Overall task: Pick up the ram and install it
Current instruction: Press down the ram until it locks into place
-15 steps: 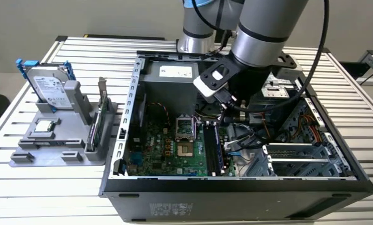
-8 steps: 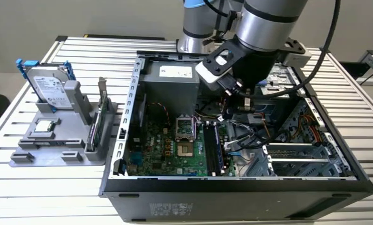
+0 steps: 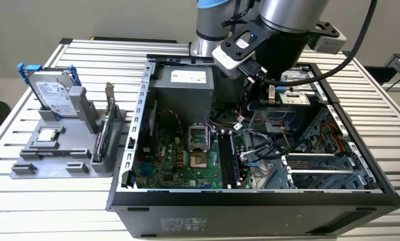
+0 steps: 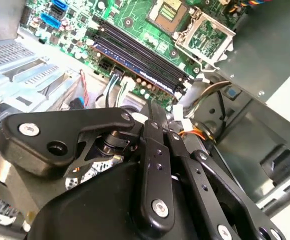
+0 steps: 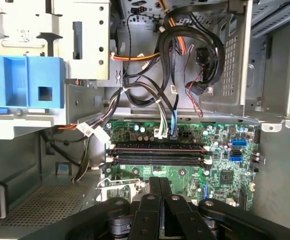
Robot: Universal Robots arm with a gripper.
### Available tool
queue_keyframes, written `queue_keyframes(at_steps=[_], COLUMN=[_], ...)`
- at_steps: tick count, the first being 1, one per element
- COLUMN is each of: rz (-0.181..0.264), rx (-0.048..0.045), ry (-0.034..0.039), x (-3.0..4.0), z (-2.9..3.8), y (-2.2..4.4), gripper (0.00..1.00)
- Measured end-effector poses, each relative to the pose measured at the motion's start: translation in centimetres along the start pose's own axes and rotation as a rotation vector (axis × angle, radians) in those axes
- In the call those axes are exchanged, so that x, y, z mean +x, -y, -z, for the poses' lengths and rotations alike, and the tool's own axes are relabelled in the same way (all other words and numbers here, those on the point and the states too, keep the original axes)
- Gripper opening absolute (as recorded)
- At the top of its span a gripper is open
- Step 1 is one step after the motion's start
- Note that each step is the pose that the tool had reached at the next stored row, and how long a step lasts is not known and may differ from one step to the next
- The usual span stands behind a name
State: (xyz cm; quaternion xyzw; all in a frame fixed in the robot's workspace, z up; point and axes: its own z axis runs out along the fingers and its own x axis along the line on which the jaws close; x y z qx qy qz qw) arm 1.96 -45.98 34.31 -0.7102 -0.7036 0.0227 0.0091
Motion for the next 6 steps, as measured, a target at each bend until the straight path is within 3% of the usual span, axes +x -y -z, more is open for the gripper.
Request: queue_keyframes(at_steps=[6], rz=[0.0], rx=[-0.0001], ry=[-0.0002], x=[0.0], z=[0.0], y=[0.0], gripper=[0.0])
